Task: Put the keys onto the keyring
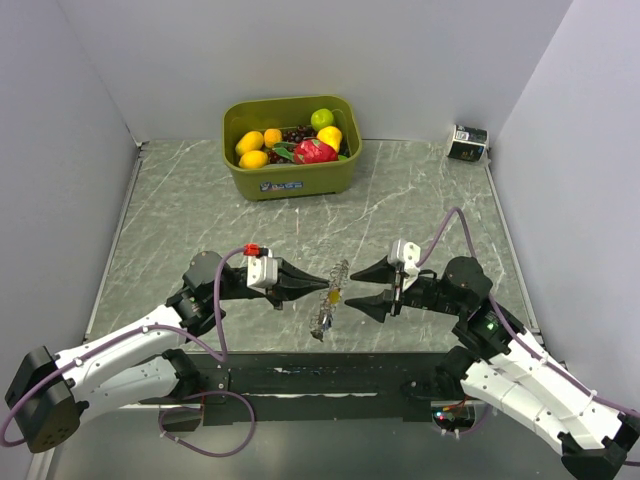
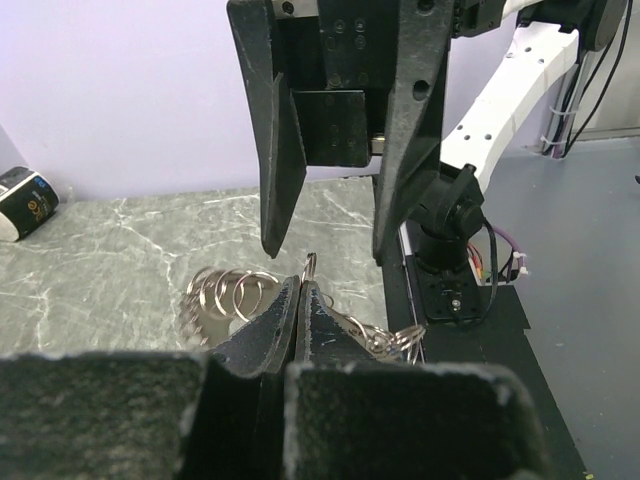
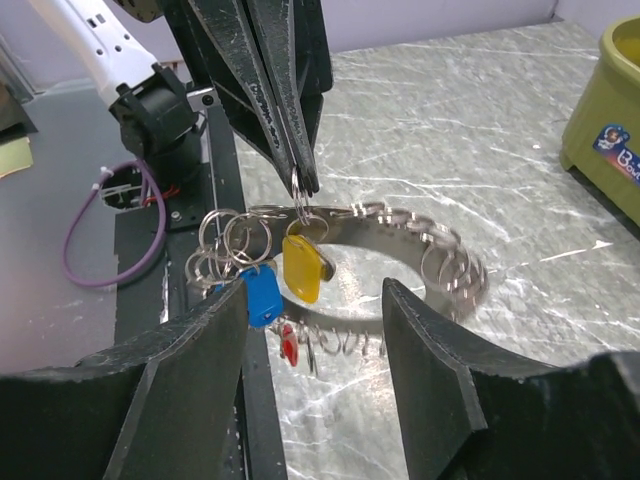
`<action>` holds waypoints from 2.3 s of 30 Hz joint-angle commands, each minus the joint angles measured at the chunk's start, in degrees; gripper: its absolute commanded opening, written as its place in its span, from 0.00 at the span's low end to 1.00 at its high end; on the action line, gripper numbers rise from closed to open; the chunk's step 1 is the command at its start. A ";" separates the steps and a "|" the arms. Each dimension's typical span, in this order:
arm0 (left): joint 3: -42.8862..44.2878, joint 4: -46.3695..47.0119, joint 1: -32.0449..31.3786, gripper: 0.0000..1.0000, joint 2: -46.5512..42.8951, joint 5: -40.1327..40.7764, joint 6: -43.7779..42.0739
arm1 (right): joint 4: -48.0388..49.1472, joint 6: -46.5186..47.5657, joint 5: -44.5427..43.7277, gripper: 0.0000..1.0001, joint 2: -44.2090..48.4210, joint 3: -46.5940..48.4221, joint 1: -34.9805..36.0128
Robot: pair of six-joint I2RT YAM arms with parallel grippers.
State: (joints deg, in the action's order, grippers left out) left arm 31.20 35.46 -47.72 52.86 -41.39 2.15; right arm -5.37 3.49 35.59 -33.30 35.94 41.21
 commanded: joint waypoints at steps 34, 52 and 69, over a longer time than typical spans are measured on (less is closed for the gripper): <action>5.89 -0.92 -0.09 0.01 3.82 -5.46 -1.53 | 9.15 -2.87 7.03 0.13 -6.60 4.13 -0.34; 10.45 -19.11 -0.09 0.01 5.06 -6.95 -9.97 | 5.63 -0.15 7.03 0.00 -8.27 5.54 -0.43; 14.50 -29.49 -0.35 0.01 8.66 -9.24 -14.72 | 2.29 1.26 7.82 0.00 -11.00 6.86 -0.43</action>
State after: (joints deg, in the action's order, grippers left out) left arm 43.35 7.01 -47.44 60.71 -47.62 -10.41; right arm -8.16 4.38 42.85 -44.66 38.37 40.84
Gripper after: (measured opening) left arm 0.023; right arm 0.010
